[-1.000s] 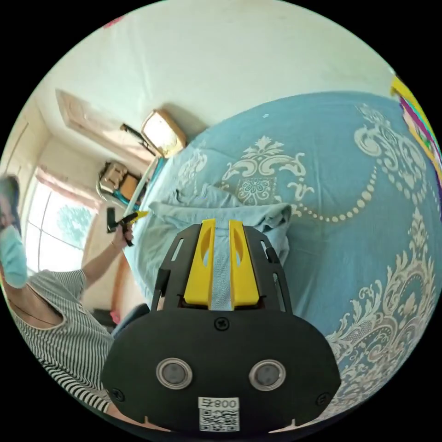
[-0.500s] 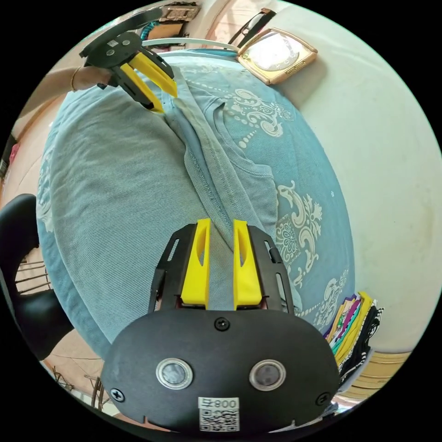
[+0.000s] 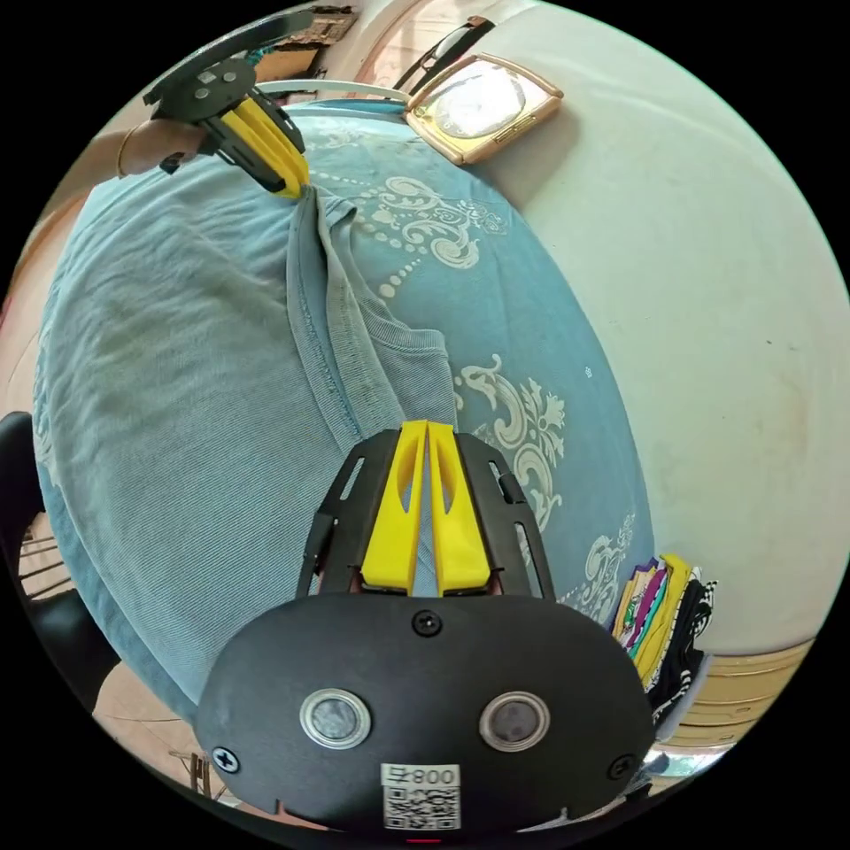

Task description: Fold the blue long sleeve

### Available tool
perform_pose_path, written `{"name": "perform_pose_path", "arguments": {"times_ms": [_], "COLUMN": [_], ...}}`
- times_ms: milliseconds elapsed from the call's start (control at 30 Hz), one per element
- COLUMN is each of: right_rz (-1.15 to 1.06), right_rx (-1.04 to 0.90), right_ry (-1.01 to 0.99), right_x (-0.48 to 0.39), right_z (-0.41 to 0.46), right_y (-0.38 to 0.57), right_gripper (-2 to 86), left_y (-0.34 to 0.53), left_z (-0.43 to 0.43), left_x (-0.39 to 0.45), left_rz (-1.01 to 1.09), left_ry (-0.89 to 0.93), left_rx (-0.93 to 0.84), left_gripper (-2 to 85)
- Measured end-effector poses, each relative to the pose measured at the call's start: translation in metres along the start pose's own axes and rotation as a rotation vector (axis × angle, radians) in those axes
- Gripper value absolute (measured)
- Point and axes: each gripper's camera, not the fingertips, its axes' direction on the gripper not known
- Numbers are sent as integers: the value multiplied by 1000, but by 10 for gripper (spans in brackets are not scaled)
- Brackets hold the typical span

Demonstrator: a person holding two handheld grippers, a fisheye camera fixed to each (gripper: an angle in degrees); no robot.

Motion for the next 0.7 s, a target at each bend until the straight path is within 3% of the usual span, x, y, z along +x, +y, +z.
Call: {"name": "perform_pose_path", "arguments": {"times_ms": [133,200,700], "right_rz": [-71,-134,-85], "right_rx": [39,3,-18], "right_ry": [-133,-94,36], "right_x": [-8,-26,-12], "right_z": [-9,-1,23], "right_y": [2,9,28], "right_gripper": [80,84,3], "left_y": [-7,-2,18], "left_z": [21,24,20], "left_x": [-33,-38,-92], "left_rz": [-98,-111,-150], "left_ry": [137,148,181], "left_rx": [-22,-11,16], "left_gripper": [28,28,38]}}
